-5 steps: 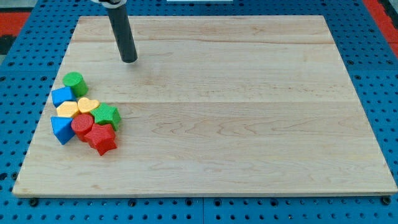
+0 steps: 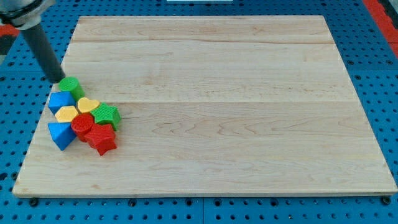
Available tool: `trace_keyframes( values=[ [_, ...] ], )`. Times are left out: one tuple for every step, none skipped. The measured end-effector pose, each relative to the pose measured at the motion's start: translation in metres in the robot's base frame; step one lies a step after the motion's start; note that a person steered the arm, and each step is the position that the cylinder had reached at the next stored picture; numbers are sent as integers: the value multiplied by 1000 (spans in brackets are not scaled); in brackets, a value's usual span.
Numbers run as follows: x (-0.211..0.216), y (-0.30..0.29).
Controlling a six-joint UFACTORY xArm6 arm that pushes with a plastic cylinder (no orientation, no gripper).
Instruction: Push the green circle into a group of blocks
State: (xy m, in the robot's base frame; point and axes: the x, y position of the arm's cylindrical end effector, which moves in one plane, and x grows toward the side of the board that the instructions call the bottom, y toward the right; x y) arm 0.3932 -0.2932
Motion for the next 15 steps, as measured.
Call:
trace_keyframes(
  values=[
    [11,-12],
    [25,-11],
    [32,1],
    [34,15],
    [46,16],
    [80,12],
    [102,6],
    [113,0],
    [122,-1],
    [128,-1],
    [138,6],
    [160,7],
    [179,8],
    [192,38],
    [195,106]
  ],
)
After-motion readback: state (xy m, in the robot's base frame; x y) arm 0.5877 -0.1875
